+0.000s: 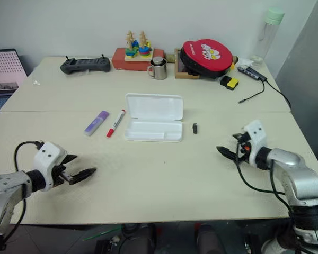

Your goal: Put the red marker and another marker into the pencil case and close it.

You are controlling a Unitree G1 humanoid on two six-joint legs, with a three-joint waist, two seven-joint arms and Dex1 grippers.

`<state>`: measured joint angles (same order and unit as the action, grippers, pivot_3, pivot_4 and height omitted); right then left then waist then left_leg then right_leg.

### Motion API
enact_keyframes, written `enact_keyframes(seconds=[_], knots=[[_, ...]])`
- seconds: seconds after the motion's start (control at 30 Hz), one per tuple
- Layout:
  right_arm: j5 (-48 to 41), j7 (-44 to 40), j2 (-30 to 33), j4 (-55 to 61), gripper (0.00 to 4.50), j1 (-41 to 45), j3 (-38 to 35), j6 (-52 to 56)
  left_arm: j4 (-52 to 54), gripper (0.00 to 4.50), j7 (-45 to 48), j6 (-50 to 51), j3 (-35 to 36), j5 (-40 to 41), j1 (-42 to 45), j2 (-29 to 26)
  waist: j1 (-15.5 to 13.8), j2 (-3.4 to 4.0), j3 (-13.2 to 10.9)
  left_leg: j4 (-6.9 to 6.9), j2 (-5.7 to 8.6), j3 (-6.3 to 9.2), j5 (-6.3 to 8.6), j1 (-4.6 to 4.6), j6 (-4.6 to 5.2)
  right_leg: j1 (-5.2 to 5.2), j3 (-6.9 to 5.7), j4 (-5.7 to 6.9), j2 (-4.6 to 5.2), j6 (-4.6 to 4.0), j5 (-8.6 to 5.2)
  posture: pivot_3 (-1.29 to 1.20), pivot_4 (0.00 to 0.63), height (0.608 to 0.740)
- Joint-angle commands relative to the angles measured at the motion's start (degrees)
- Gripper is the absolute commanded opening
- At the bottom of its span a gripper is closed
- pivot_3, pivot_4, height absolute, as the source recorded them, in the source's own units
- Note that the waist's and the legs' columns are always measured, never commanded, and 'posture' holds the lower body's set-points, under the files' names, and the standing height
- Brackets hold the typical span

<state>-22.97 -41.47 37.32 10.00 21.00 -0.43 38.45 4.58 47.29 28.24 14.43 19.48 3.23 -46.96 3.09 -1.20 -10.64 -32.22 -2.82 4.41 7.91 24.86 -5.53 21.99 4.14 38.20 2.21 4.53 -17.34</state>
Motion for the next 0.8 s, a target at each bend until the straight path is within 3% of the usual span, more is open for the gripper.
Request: enact_keyframes(seconds=[0.03, 0.3, 0.4, 0.7, 0.8], knots=[[2.89, -1.98, -3.71, 0.07, 4.49, 7.75, 7.94, -1.60, 6.90, 4.50, -0.01, 0.62, -1.50, 5.87, 6.68, 4.59, -0.03, -0.02, -0.01, -0.10, 0.00, 0.04, 0.00, 0.01, 0.00, -0.04, -0.01, 0.02, -0.02, 0.04, 0.03, 0.00, 0.150, 0.740], [8.19, -6.62, -11.02, -8.84, 4.49, 17.91, 19.10, -3.89, 8.13, 4.50, -1.33, 4.10, -2.08, 10.42, 11.86, 8.89, 0.16, -0.05, -0.02, -0.55, 0.03, 0.11, 0.01, 0.01, 0.00, -0.14, -0.01, 0.46, -0.06, -0.21, 0.13, 0.00, 0.150, 0.740], [12.85, -7.83, -16.04, -21.26, 4.49, 24.10, 23.57, -9.11, 9.19, 4.50, -2.17, 4.47, -2.13, 11.85, 12.24, 10.45, 0.31, -0.05, -0.02, -0.60, 0.03, 0.18, 0.00, -0.03, 0.00, -0.07, -0.04, 0.71, -0.10, -0.26, 0.09, 0.00, 0.150, 0.740], [19.82, -9.65, -25.11, -48.12, 4.49, 35.10, 23.97, -20.32, 10.00, 4.50, -5.09, 4.43, -0.57, 13.09, 11.84, 12.86, -0.13, -0.08, -0.03, -0.68, 0.03, 0.22, -0.06, -0.07, 0.03, -0.15, -0.05, 0.76, -0.13, -0.23, 0.16, 0.00, 0.150, 0.740], [22.35, -10.25, -25.87, -53.43, 4.06, 36.95, 24.52, -22.04, 10.09, 4.50, -6.62, 3.75, 0.38, 13.35, 12.07, 13.73, -0.12, -0.08, -0.03, -0.63, 0.03, 0.22, -0.05, -0.06, 0.03, -0.14, -0.06, 0.75, -0.13, -0.25, 0.16, 0.00, 0.150, 0.740]])
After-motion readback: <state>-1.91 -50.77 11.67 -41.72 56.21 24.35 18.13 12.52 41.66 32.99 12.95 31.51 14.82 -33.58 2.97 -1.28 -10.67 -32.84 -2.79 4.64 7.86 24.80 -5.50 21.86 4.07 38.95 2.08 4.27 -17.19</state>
